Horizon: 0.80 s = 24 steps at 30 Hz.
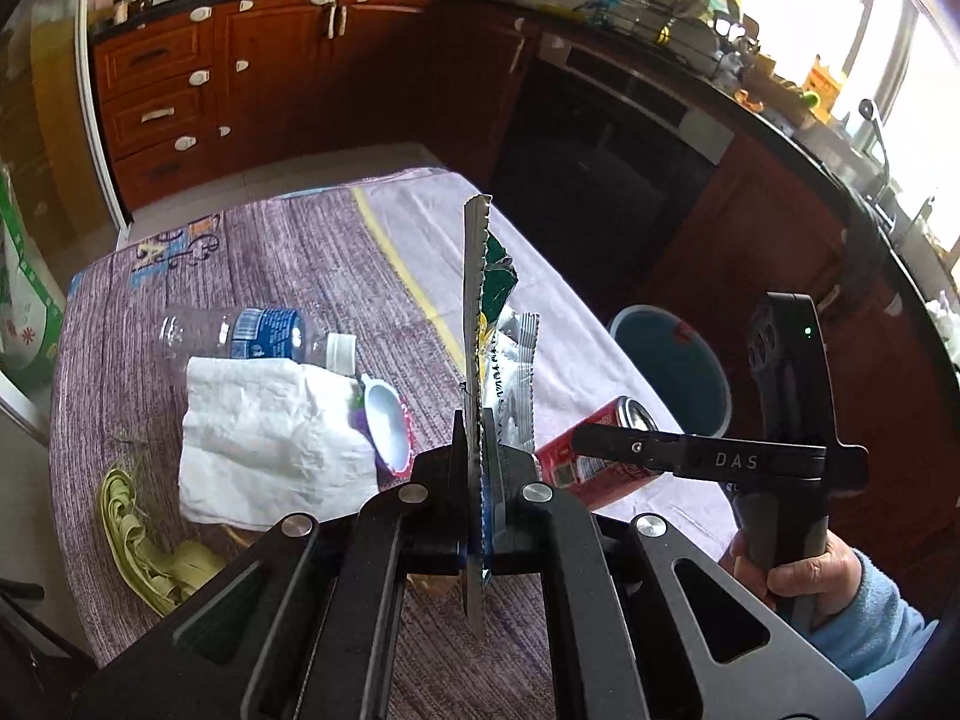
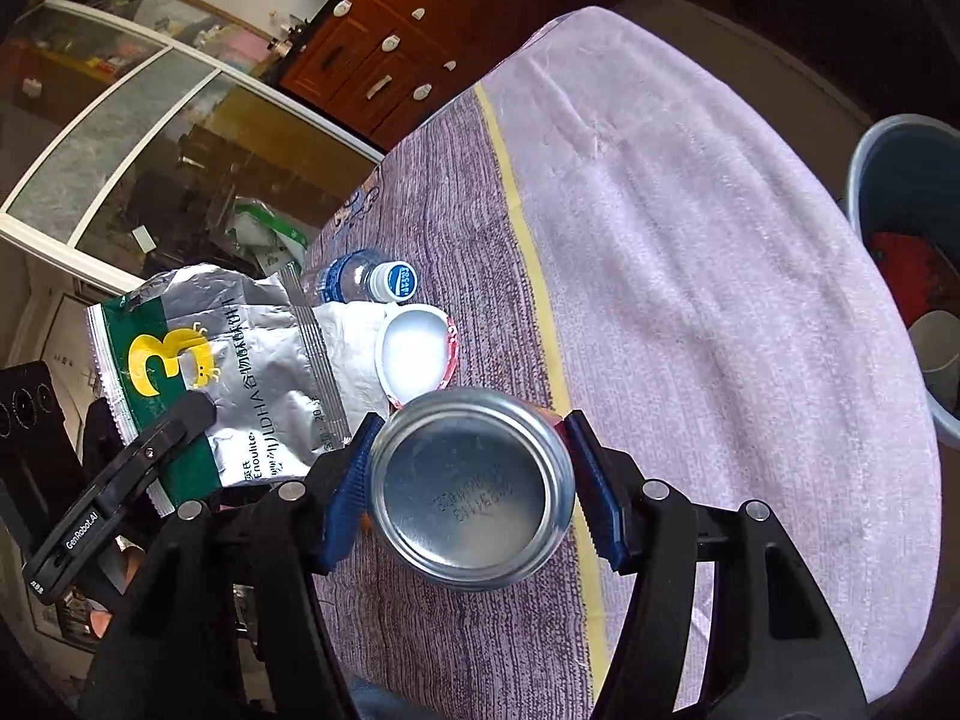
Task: Collect trash
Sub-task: 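Grasp the red cola can with the right tool, then carry the pouch with the left tool while the right tool carries the can to the bin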
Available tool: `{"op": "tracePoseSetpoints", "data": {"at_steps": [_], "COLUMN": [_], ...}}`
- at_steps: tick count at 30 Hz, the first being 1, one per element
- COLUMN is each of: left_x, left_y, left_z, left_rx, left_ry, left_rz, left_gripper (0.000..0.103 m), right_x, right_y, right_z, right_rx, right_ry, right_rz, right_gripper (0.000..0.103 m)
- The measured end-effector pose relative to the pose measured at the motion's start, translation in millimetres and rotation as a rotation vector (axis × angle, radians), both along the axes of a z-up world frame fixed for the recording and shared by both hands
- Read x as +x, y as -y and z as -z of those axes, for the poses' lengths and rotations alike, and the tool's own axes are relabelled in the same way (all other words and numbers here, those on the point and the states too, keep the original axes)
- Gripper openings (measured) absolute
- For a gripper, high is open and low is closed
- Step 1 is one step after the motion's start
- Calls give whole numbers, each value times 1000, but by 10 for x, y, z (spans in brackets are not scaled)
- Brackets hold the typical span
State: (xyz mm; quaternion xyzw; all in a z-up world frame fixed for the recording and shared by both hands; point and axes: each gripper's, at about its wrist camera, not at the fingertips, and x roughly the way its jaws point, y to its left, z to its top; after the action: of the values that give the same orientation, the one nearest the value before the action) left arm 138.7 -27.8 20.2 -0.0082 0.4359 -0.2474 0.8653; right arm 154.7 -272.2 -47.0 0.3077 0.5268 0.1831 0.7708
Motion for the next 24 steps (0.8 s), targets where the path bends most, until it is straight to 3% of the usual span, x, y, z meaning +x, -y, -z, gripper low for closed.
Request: {"op": "tracePoseSetpoints", "data": {"at_steps": [6, 13, 20, 24], "left_x": [48, 90, 183, 227], "left_y": [151, 458, 1275, 1907], "left_z": [43, -9, -92, -31], "left_rx": [29, 47, 58, 70], "left_ry": [-18, -15, 11, 14], "left_rz": [14, 75, 222, 319], "left_gripper": [3, 3, 3, 3], "right_x": [-27, -70, -234, -340], "right_y": [200, 586, 1483, 2016], "right_z": [78, -127, -428, -470], "right_rx": [27, 48, 12, -68], "right_ry": [-7, 55, 133, 145], "right_rz": [36, 107, 289, 402], "right_gripper": [56, 55, 54, 54]}}
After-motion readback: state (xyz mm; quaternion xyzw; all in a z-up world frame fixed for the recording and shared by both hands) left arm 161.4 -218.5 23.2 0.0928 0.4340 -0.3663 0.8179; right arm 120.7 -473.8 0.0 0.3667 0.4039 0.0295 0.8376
